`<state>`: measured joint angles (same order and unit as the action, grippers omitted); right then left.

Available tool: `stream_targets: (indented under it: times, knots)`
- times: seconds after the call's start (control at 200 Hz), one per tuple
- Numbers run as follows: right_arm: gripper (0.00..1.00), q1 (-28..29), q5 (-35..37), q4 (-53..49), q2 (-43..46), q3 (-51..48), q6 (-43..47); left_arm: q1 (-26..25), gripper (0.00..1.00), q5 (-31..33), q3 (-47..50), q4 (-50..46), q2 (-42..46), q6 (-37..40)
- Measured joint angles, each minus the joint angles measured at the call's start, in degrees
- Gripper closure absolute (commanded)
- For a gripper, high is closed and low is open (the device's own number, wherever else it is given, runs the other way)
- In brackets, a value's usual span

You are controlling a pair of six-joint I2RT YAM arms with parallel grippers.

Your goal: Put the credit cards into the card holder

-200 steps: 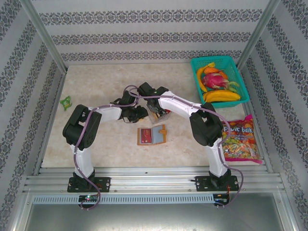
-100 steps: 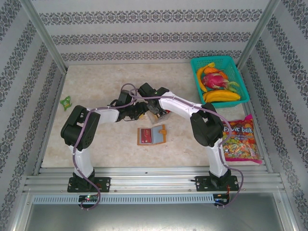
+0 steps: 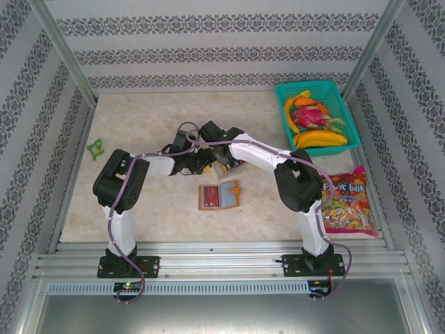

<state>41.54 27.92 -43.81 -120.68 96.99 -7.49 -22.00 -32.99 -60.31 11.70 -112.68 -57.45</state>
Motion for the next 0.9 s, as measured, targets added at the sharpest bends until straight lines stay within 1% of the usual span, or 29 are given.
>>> stream_targets:
  times: [0.305, 0.43, 0.535, 0.57, 0.595, 0.625, 0.694, 0.754, 0.899]
  knots:
    - [0.66, 0.6, 1.5, 0.9, 0.3, -0.5, 0.4, 0.0, 0.51, 0.2, 0.0, -0.3, 0.0, 0.0]
    - [0.68, 0.7, 1.9, 0.8, 1.0, -0.5, 0.5, 0.0, 0.51, 0.2, 0.0, -0.3, 0.0, 0.0]
    - [0.71, 0.7, 1.9, 0.8, 1.3, -0.5, 0.5, 0.0, 0.51, 0.2, 0.0, -0.3, 0.0, 0.1]
    - [0.76, 0.7, 1.9, 0.8, 1.3, -0.5, 0.4, 0.0, 0.51, 0.2, 0.0, -0.3, 0.0, 0.1]
    - [0.77, 0.7, 1.9, 0.8, 1.3, -0.5, 0.7, 0.0, 0.51, 0.2, 0.0, -0.3, 0.0, 0.1]
    - [0.76, 0.7, 1.9, 0.8, 1.3, -0.5, 0.7, 0.0, 0.51, 0.2, 0.0, -0.3, 0.0, 0.2]
    - [0.68, 0.7, 1.6, 0.8, 1.3, -0.5, 0.4, 0.0, 0.51, 0.2, 0.0, -0.3, 0.0, 0.2]
    - [0.63, 0.7, 1.0, 0.7, 1.3, -0.5, 0.3, 0.0, 0.51, 0.2, 0.0, -0.3, 0.0, 0.1]
    - [0.59, 0.7, -1.4, 0.6, 1.3, -0.5, 0.0, 0.0, 0.52, 0.2, 0.0, -0.3, 0.0, 0.2]
